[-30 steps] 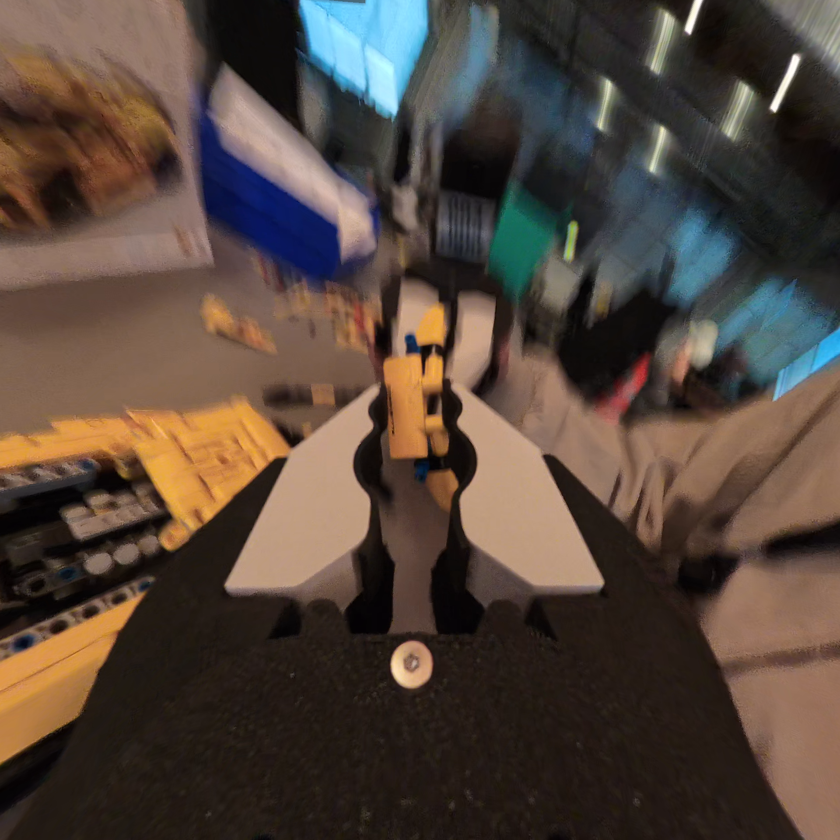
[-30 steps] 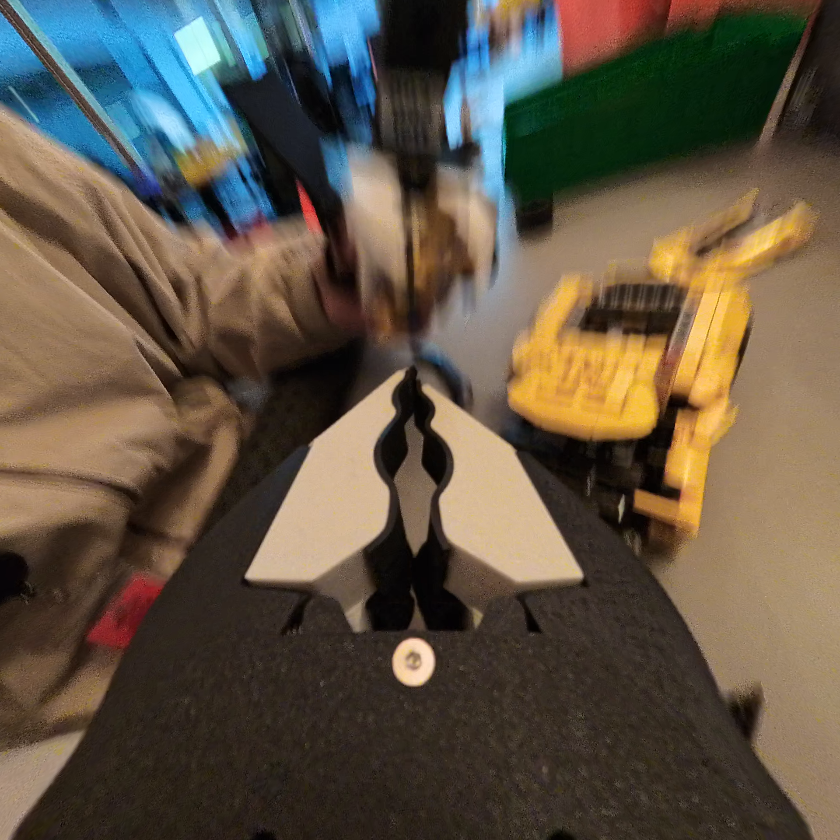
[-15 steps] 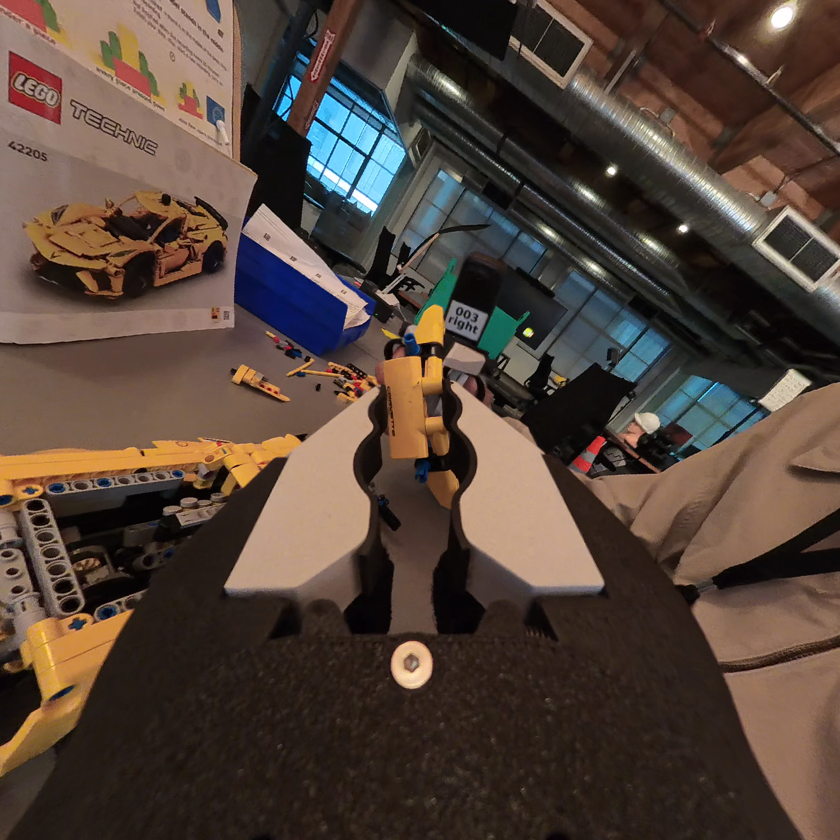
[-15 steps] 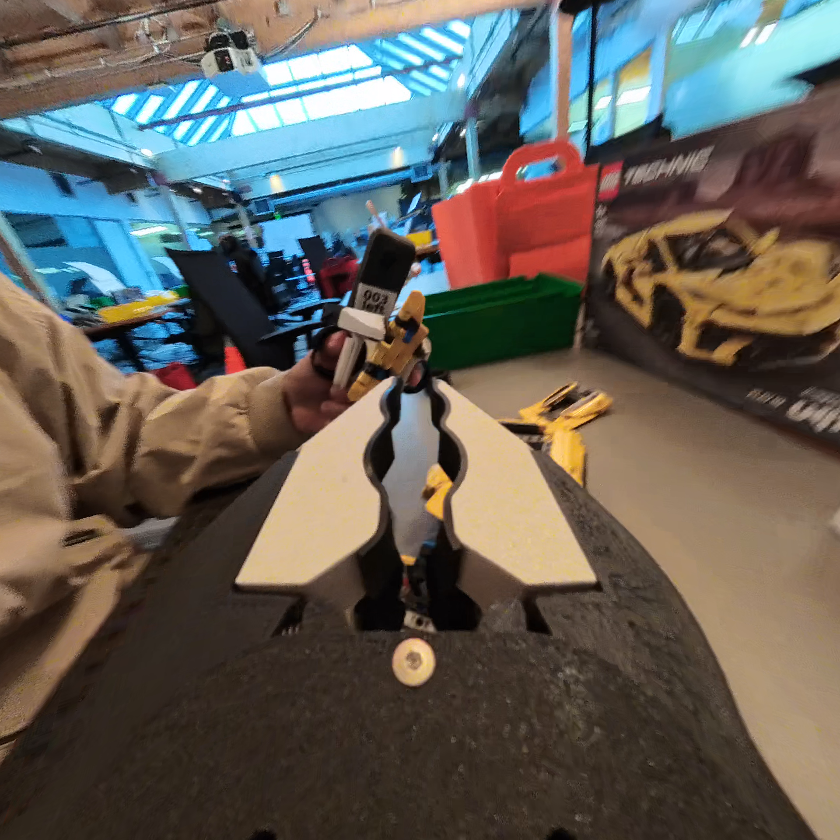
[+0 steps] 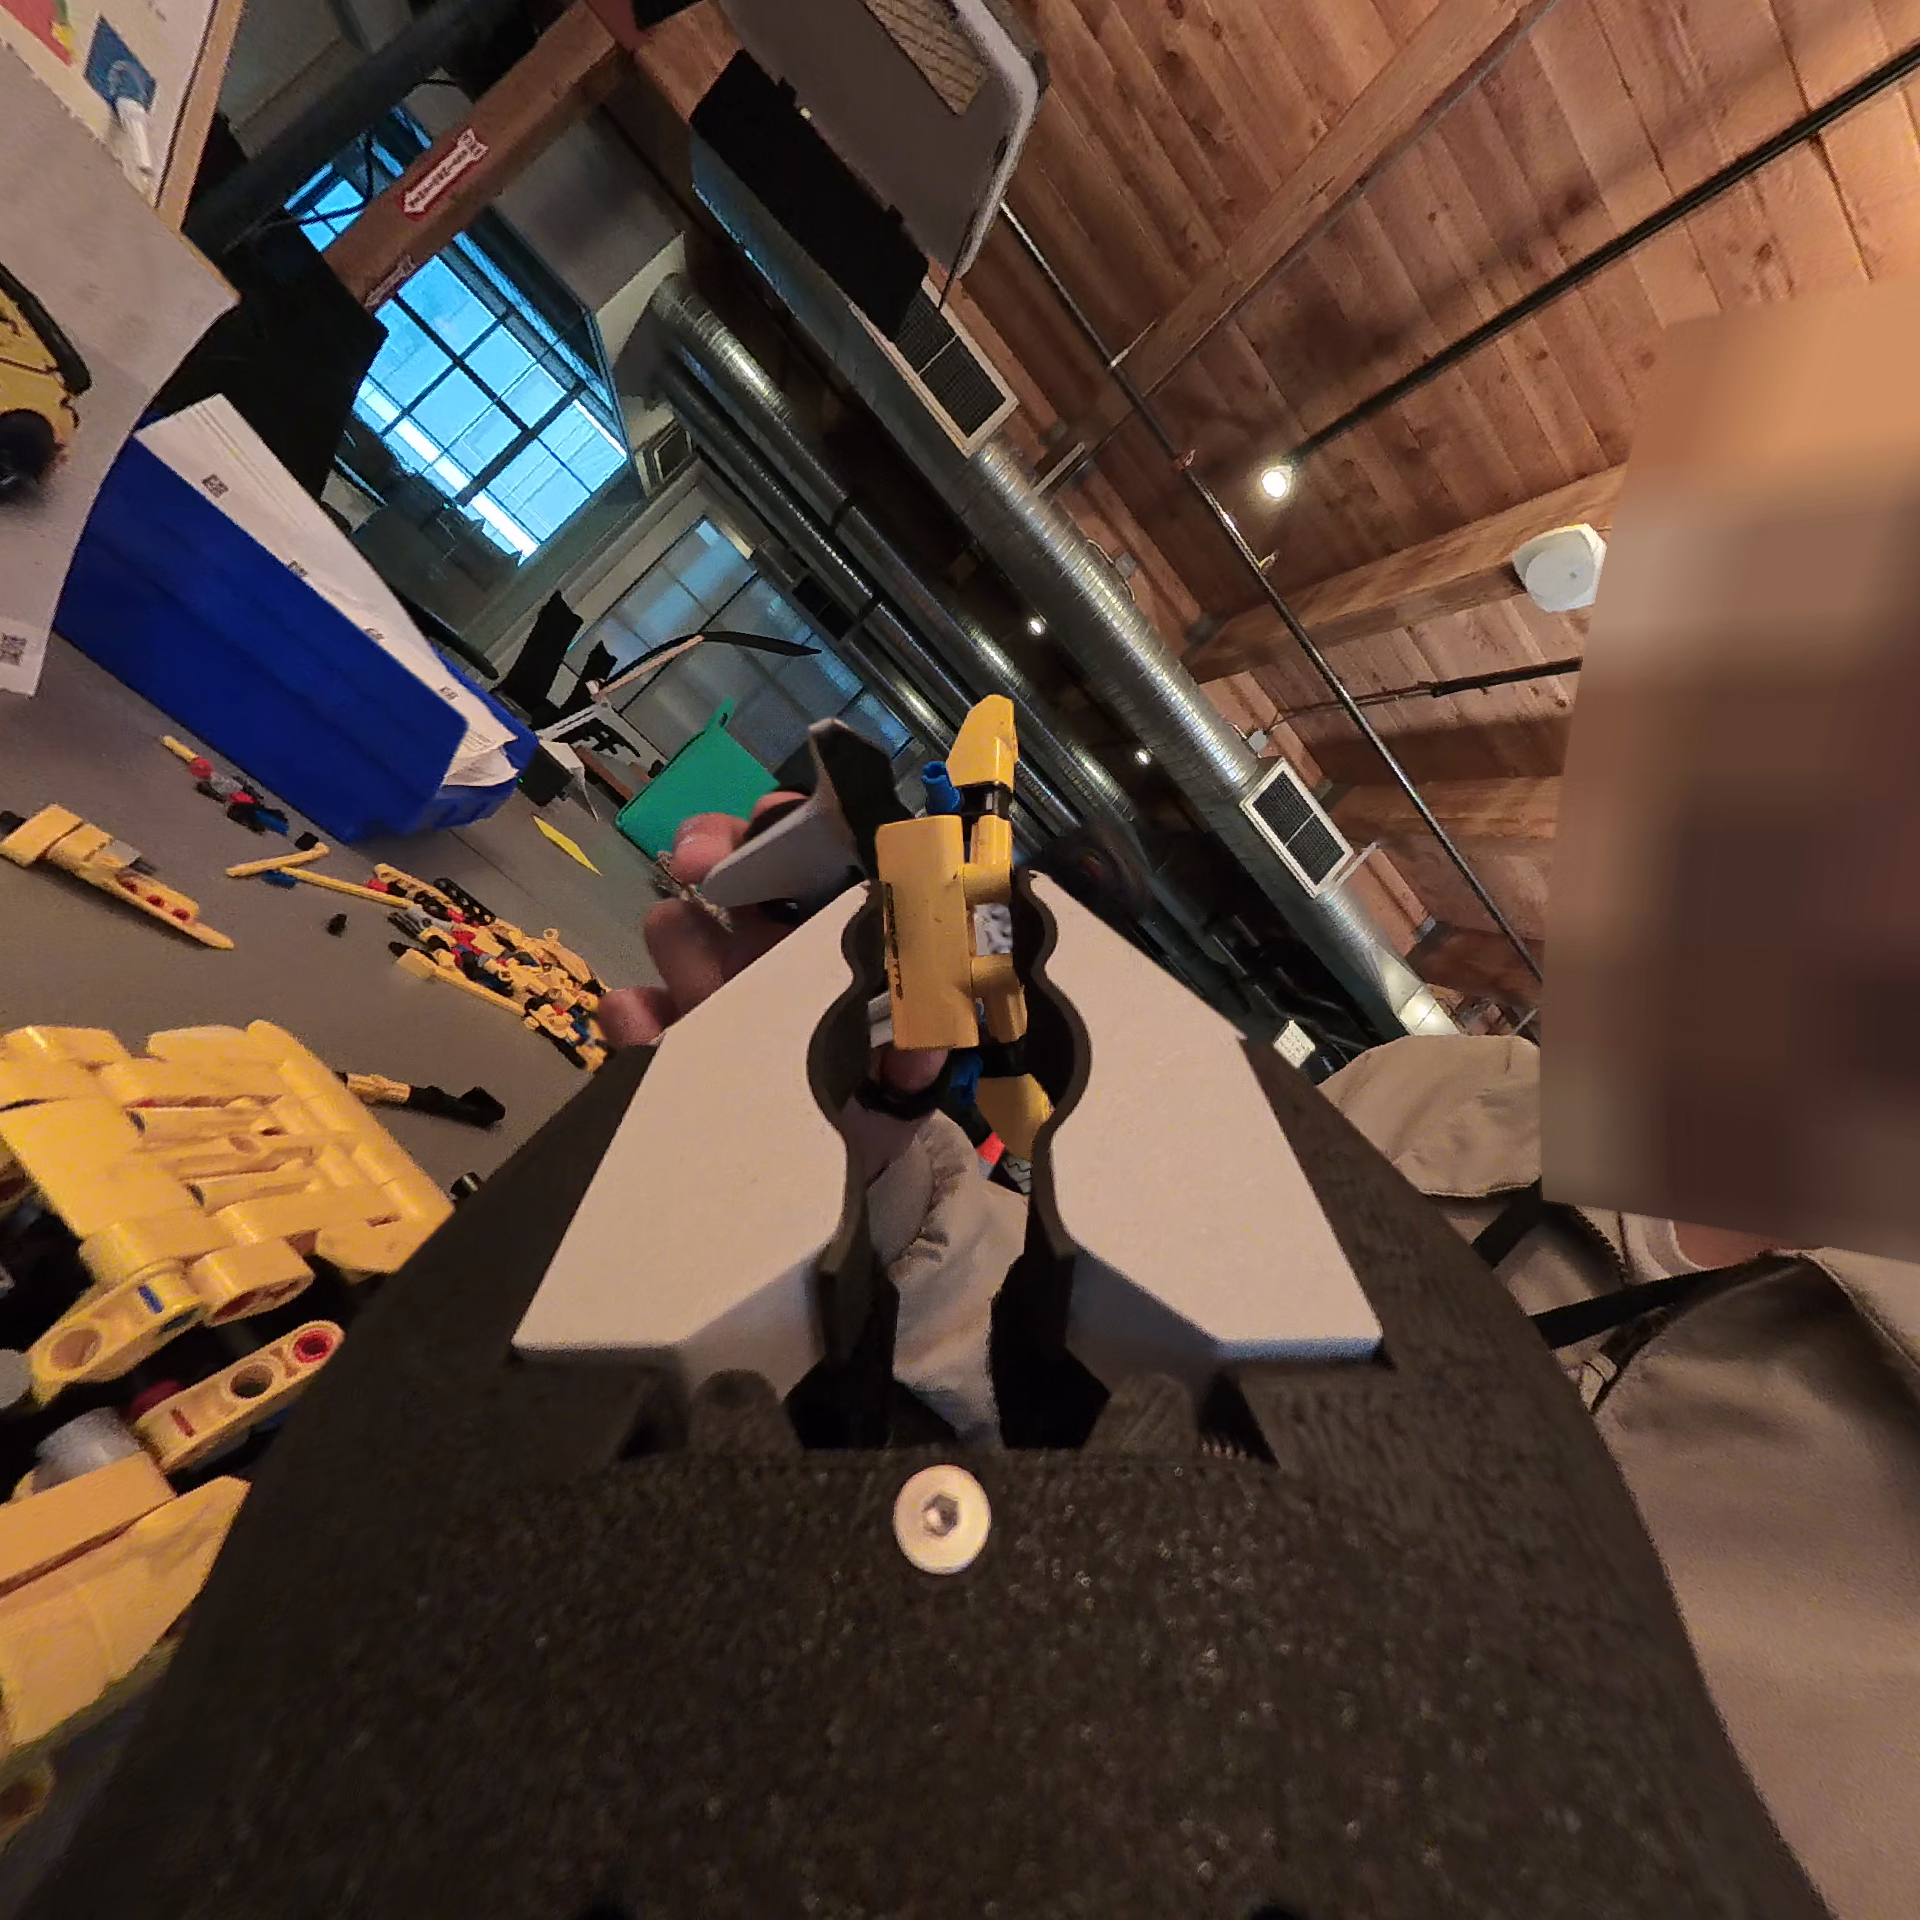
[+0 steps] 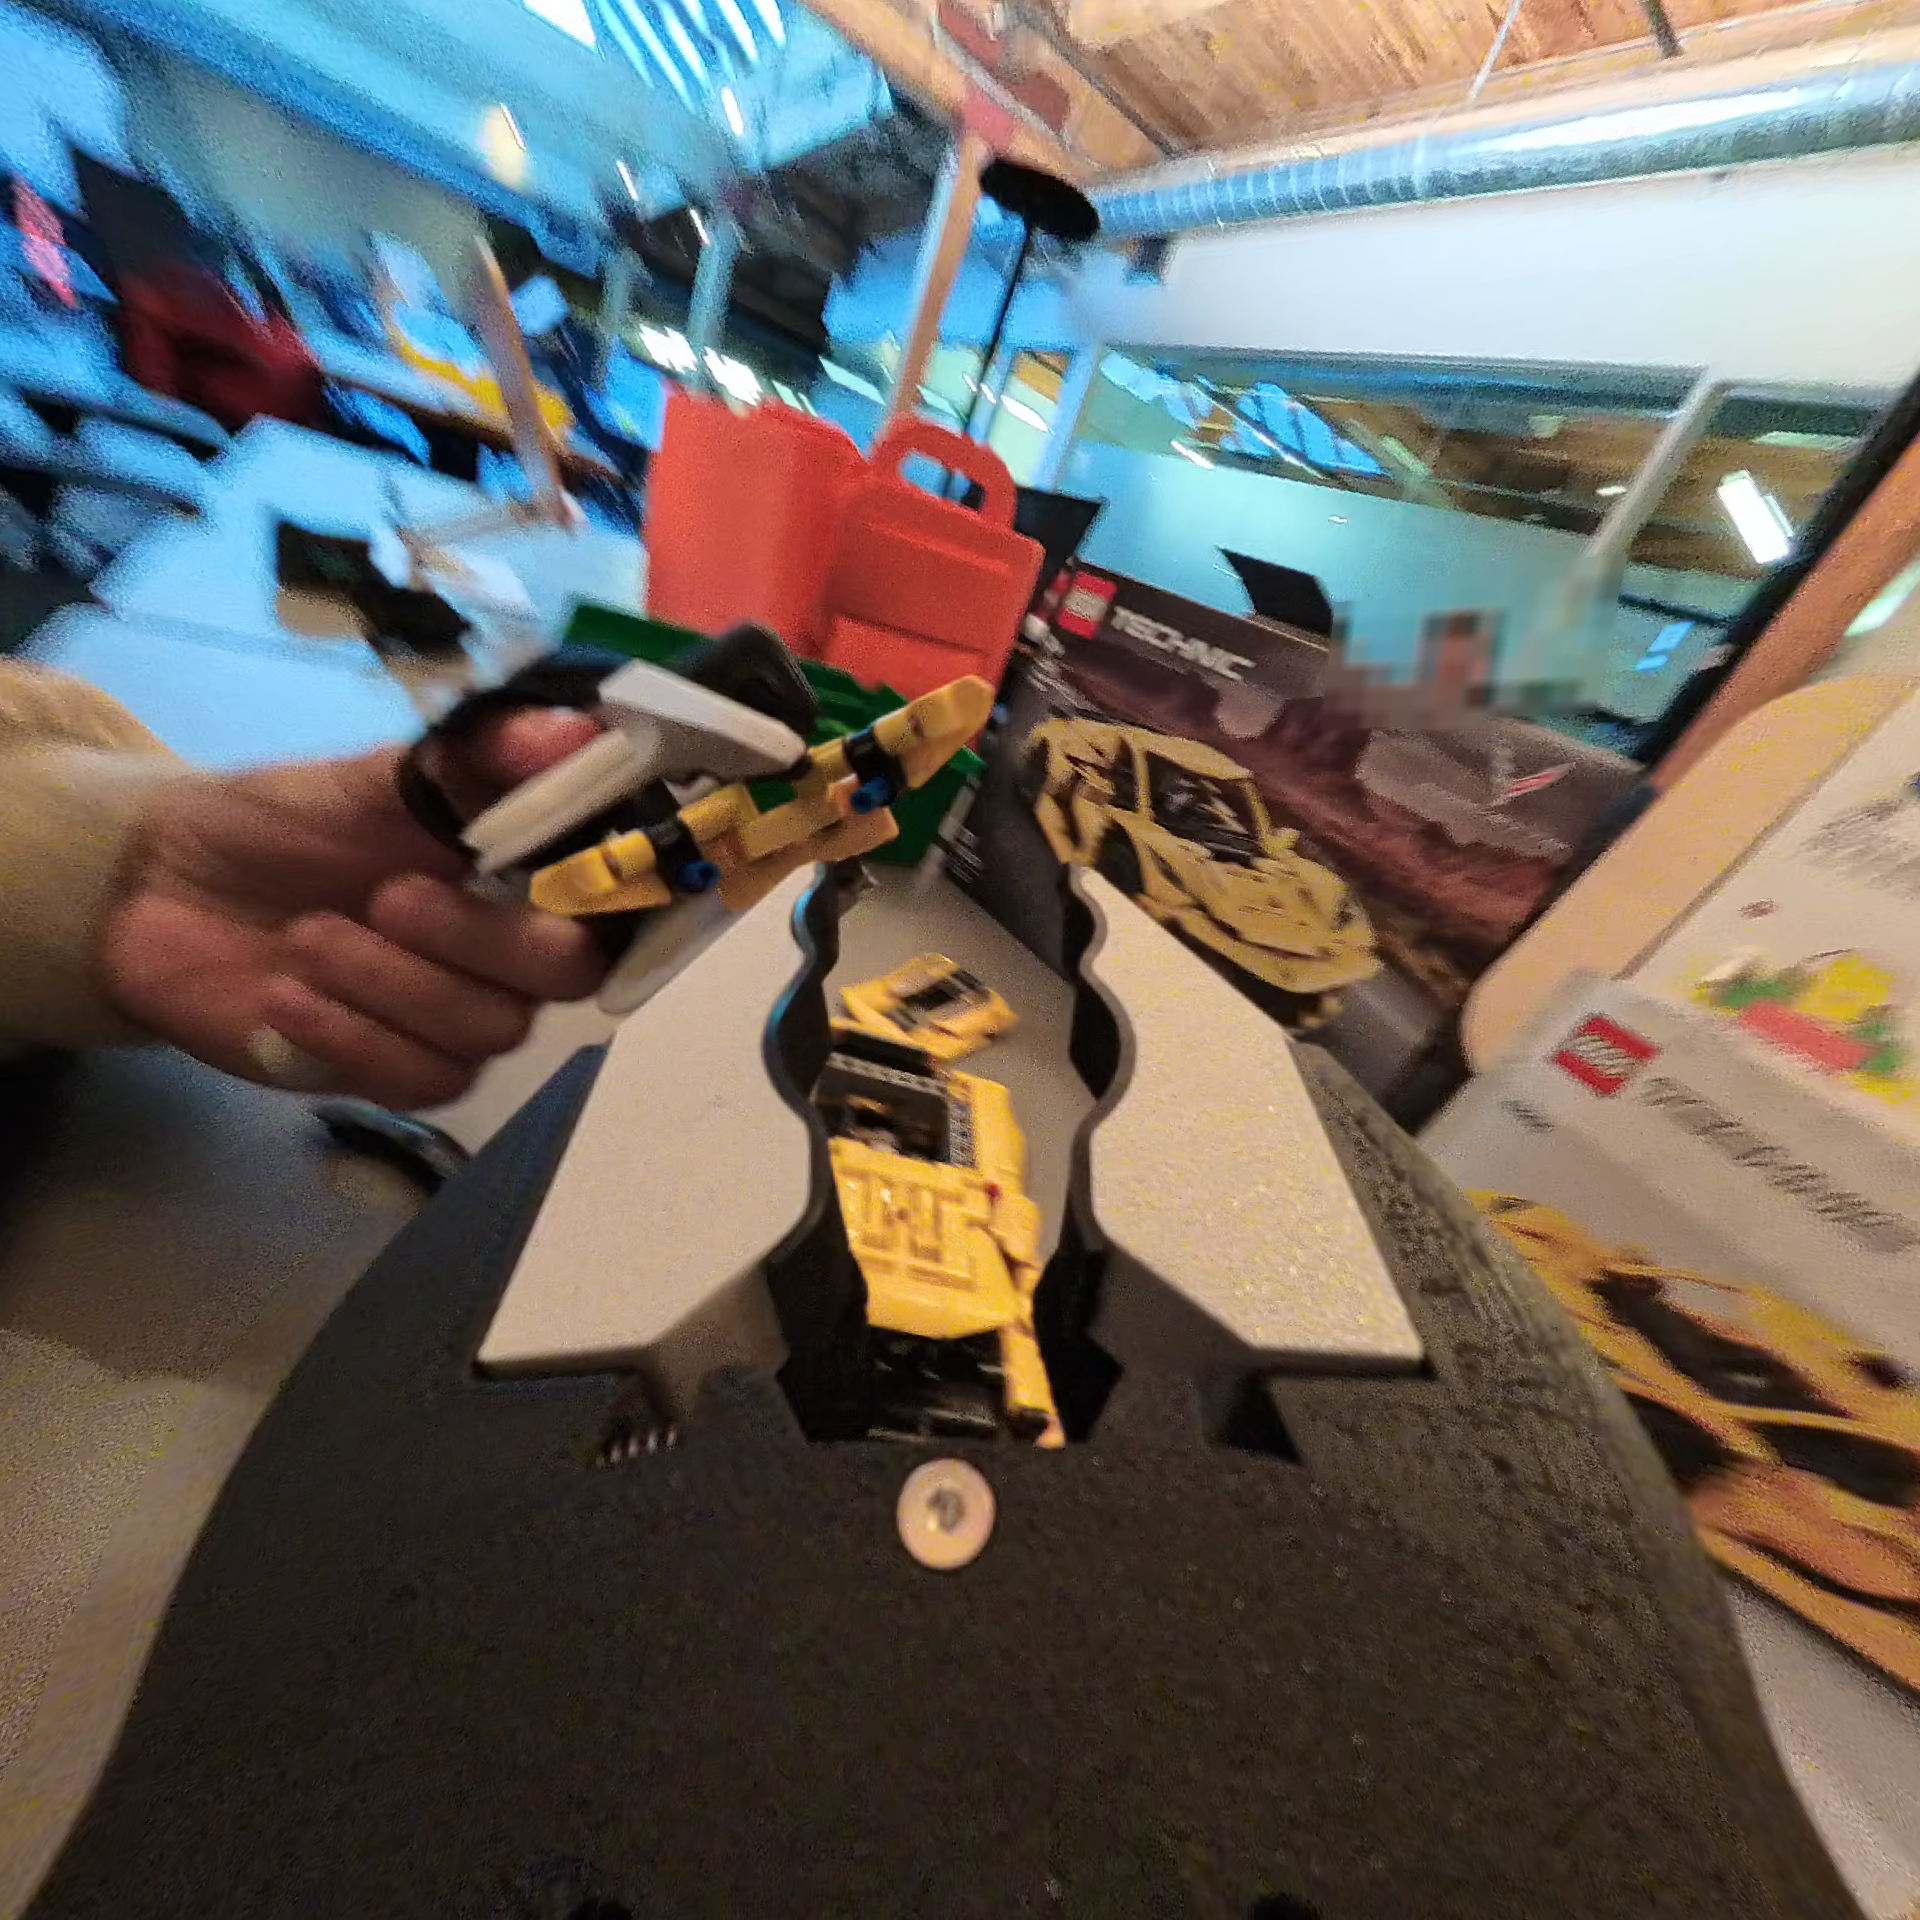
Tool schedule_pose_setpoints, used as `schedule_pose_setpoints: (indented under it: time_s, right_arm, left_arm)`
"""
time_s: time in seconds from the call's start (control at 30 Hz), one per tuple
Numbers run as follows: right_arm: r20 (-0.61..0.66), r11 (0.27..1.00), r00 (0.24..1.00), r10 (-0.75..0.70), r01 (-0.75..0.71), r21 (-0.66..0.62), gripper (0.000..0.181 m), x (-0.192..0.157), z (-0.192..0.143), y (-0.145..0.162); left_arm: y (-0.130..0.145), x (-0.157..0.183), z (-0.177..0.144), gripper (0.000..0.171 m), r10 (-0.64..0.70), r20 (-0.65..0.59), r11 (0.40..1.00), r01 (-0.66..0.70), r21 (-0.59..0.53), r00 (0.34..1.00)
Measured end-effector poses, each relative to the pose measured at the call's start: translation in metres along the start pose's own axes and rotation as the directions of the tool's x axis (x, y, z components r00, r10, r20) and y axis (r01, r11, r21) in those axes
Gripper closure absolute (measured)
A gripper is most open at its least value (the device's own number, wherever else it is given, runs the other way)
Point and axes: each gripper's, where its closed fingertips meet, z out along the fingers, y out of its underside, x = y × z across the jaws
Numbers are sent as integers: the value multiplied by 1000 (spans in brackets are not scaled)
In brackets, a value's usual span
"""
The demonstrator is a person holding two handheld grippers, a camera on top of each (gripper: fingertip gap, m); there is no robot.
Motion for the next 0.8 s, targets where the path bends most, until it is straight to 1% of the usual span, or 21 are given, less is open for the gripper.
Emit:
schedule_pose_setpoints:
  time_s: [0.03,0.07,0.1,0.17,0.2,0.3,0.33,0.37,0.5,0.63,0.8]
  right_arm:
    - [-46,997,996,-73,72,-26,142,-1,2,1]
    - [-88,993,989,-118,117,-20,145,-2,3,-2]
    - [-108,988,982,-155,153,-23,149,-5,4,-3]
    - [-166,976,962,-218,212,-51,150,-3,5,-4]
    - [-189,967,948,-256,246,-72,154,-1,5,-3]
    - [-194,931,911,-363,349,-102,172,-6,6,-2]
    - [-194,922,902,-386,370,-112,174,-7,7,0]
    - [-193,916,896,-401,384,-118,176,-8,8,1]
    - [-185,908,890,-416,398,-129,175,-9,9,4]
    - [-185,908,890,-417,397,-133,168,-9,9,4]
    - [-192,897,877,-440,419,-142,177,-8,9,5]
  left_arm:
    - [1,-2,0,149,-5,10,1000,5,-3,1000]
    - [2,-4,0,149,-10,18,1000,11,-2,1000]
    - [2,-6,0,149,-18,23,1000,18,2,1000]
    - [0,-12,-1,149,-30,50,999,29,24,998]
    - [-1,-13,-2,149,-45,48,998,43,37,998]
    - [-3,-17,-5,149,-87,42,994,85,62,995]
    - [-3,-18,-5,149,-94,42,994,92,61,995]
    - [-3,-18,-5,149,-98,41,994,95,59,994]
    - [-1,-19,-4,149,-101,43,994,99,46,994]
    - [0,-19,-4,149,-100,45,994,98,42,994]
    - [7,-19,0,149,-89,53,996,89,5,995]
